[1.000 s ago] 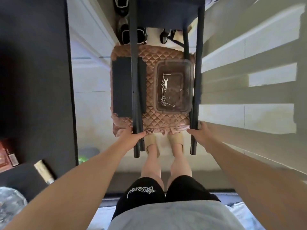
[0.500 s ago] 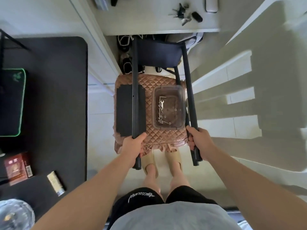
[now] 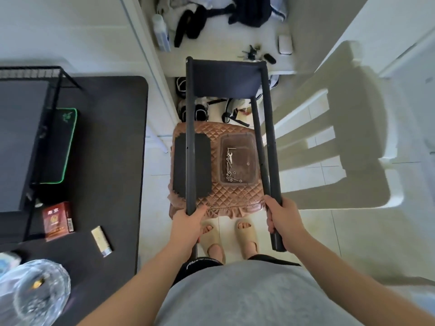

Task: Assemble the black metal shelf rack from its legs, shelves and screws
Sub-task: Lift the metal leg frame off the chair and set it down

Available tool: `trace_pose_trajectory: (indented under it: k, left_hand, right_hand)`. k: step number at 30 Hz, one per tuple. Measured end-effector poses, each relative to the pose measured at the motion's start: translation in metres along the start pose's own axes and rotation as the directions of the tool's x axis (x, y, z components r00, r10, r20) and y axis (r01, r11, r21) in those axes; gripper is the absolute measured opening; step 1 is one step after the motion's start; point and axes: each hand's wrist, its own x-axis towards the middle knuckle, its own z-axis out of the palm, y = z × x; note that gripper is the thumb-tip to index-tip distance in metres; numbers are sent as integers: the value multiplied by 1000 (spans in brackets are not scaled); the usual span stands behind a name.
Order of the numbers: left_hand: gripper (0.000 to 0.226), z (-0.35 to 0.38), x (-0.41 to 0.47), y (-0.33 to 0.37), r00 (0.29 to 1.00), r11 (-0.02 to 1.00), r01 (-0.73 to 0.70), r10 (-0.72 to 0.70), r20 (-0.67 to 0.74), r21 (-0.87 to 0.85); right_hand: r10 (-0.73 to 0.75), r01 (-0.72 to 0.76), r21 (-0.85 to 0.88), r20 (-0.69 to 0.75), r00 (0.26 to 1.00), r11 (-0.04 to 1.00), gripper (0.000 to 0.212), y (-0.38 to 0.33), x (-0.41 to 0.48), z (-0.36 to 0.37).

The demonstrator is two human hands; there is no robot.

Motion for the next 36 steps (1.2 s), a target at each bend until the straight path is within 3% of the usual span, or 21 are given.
trace_pose_trajectory:
  k: [12, 22, 28, 36]
  left_hand:
    - [31, -23, -61, -7, 990, 987, -139, 137, -28, -85]
    - [32, 26, -126, -28, 949, 932, -297, 265, -171, -206]
    - [38, 85, -192, -33, 889, 873, -422, 346, -299, -244]
    - [38, 153, -271, -11, 756, 706, -643, 522, -395, -297]
  right_hand:
    - [-177, 177, 23, -32, 984, 984, 29, -3, -69, -3]
    - [-330, 325, 94, 45, 943, 941, 28, -1, -97, -55]
    - [-474, 462, 120, 111, 873, 879, 26, -8, -125, -118]
    - [-668, 619, 273, 148, 729, 736, 28, -27, -174, -203]
